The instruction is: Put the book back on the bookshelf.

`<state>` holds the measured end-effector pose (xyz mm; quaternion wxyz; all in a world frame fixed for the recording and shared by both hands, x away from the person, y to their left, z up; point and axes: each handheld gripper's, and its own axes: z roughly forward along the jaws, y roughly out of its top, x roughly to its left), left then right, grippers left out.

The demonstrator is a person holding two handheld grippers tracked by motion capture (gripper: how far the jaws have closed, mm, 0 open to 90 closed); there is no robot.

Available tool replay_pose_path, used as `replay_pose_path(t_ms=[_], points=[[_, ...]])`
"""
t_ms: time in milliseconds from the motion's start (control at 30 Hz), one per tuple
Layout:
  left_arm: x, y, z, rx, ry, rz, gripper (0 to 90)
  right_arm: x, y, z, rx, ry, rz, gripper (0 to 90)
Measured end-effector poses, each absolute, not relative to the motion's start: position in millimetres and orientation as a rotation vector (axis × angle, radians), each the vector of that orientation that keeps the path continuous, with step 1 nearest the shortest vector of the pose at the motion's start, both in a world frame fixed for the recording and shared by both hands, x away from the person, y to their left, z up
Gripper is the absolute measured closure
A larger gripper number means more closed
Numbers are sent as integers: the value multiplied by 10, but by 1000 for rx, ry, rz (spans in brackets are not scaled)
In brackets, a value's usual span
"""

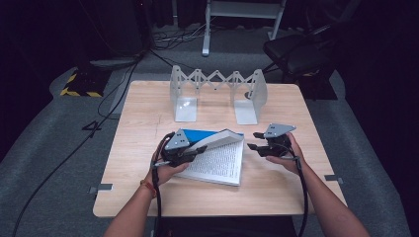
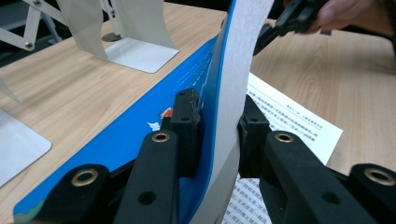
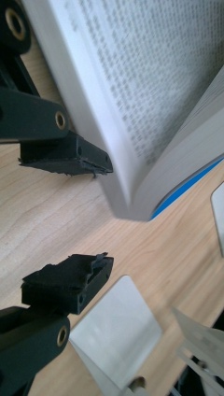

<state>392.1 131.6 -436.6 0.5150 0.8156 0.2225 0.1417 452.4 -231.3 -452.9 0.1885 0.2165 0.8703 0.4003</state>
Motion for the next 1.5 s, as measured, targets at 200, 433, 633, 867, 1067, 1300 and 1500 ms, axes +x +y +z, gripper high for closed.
replay_pose_path(t_ms=[200, 433, 633, 867, 1067, 1300, 1500], points=[[3932, 1338, -4375, 1950, 542, 323, 736, 4602, -2207, -4783, 633, 2559, 1046, 458], [3933, 1357, -4380, 1940, 545, 312, 734, 4628, -2112, -4929, 649, 2600, 1142, 448], [3933, 1373, -4375, 1932, 543, 308, 732, 4617, -2090, -4953, 669, 2594, 1226, 448], [3927, 1405, -4332, 1878, 558, 293, 732, 4541, -2145, -4793, 653, 2449, 1421, 538], [3860, 1315, -4254, 1833, 524, 262, 732, 4487, -2223, -4529, 632, 2334, 1541, 558], [3856, 1036, -4184, 1833, 457, 231, 732, 4450, -2355, -4279, 667, 2214, 1579, 585], [3809, 1018, -4146, 1872, 447, 248, 734, 4371, -2372, -4175, 619, 2186, 1550, 595]])
